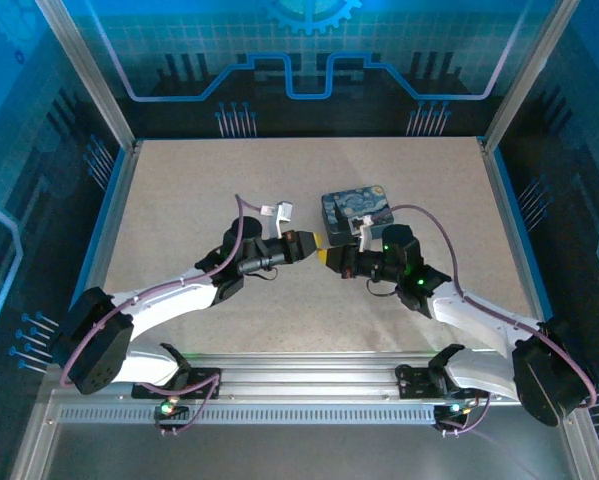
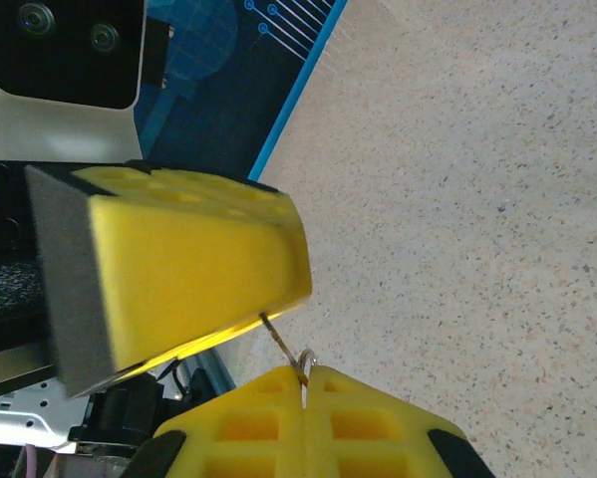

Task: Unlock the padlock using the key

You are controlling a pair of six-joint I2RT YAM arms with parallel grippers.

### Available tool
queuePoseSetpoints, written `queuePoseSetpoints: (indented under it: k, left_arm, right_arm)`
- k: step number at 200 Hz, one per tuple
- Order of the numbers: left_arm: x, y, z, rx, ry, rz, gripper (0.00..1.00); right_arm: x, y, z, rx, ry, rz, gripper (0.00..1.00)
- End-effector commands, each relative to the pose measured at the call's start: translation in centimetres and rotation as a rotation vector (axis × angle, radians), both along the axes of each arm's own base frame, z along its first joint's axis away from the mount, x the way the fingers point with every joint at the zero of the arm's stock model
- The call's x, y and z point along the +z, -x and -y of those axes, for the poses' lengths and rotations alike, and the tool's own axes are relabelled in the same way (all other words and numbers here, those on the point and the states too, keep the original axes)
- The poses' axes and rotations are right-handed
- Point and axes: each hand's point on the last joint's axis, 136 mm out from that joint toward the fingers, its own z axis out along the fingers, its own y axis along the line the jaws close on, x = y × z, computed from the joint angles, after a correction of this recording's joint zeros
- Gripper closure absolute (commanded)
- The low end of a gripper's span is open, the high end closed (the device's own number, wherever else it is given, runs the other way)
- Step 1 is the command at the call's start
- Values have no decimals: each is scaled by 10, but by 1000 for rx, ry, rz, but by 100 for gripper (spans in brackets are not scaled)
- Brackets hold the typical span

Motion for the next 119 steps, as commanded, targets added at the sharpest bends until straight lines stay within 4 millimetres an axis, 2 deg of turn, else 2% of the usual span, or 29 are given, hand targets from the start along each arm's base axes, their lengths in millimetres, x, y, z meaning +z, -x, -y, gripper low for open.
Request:
queuePoseSetpoints:
  k: [1,24,55,76,95,119]
  left_arm:
    - [19,2,7,-31,22,58,94]
    - [22,2,4,-22,14,71,100]
    - [27,3,-1,-9,-1,89,100]
    - [30,4,-2,-8,-3,97,100]
    - [31,5,-2,-8,-2,100,100]
    - [30,5,-2,-9,-2,97,100]
  right_arm:
    - [17,-7,-1,-1,-42,37,97]
    - [15,-6,4,10,-45,41,92]
    - [19,-3,12,39,-79,73,75]
    - [26,2,10,86,-100,108,65]
    - [30,4,8,110,-109,120,60]
    - [29,4,6,121,-112,112,59]
